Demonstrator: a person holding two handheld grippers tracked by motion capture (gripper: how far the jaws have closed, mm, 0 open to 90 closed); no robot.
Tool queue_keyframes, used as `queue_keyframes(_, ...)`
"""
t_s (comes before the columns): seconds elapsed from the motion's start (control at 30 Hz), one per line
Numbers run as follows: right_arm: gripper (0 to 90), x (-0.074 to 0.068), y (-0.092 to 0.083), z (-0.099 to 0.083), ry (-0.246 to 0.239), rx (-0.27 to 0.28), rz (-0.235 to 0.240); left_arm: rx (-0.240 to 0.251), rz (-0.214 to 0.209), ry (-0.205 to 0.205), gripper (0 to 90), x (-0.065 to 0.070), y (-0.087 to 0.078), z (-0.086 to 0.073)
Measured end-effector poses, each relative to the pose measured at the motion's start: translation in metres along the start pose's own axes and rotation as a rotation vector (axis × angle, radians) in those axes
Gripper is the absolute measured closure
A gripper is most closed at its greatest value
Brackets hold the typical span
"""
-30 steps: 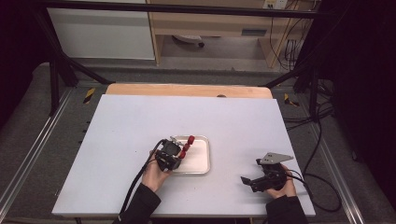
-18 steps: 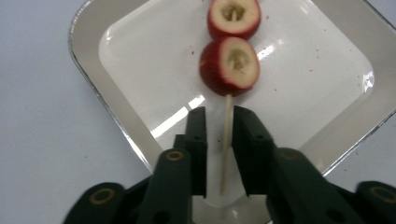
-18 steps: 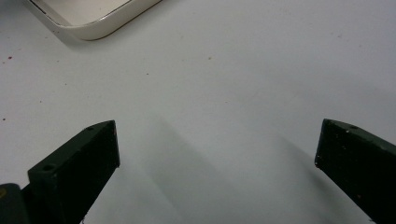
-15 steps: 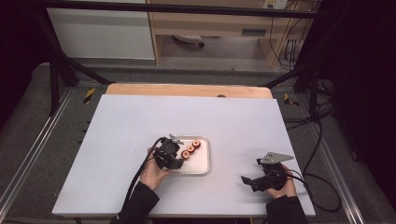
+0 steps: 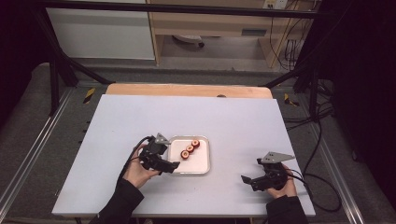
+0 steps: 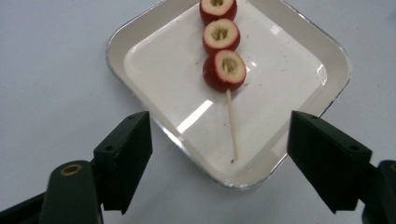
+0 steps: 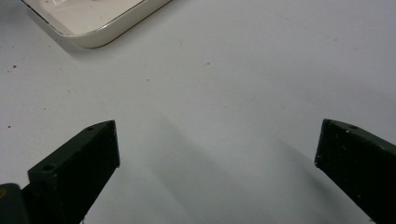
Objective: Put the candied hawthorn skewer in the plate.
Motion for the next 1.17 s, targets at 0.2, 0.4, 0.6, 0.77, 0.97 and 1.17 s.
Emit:
queue_keyframes(0.2,0.5,0.000,0.000,0.000,0.004,-0.001,0.002,0.051,0.010,-0.026,15.9,-0.017,-0.015,-0.027)
queue_keyframes(0.4,0.5,0.000,0.001,-0.002,0.003,-0.011,0.003,0.108,0.056,-0.050,13.9,-0.035,-0.031,-0.053)
queue_keyframes(0.6,0.5,0.000,0.002,-0.003,0.008,-0.016,0.002,0.174,0.076,-0.065,11.2,-0.047,-0.045,-0.074)
queue_keyframes(0.77,0.5,0.000,0.003,-0.004,0.008,-0.016,0.005,0.201,0.064,-0.077,9.2,-0.051,-0.049,-0.090)
queue_keyframes(0.97,0.5,-0.003,0.003,-0.004,0.014,-0.018,0.016,0.204,0.056,-0.081,8.5,-0.054,-0.047,-0.095)
queue_keyframes(1.17,0.5,-0.004,0.004,-0.004,0.015,-0.019,0.023,0.194,0.055,-0.084,8.4,-0.054,-0.044,-0.098)
Point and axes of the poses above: each handheld gripper's, and its own axes: y roughly forward along the jaws, z roughly out of its top, x roughly to its right, the point moved 10 cm from there along y, roughly forward along the jaws, and after that the axes turned 1 degree about y, right-handed, at the moved point
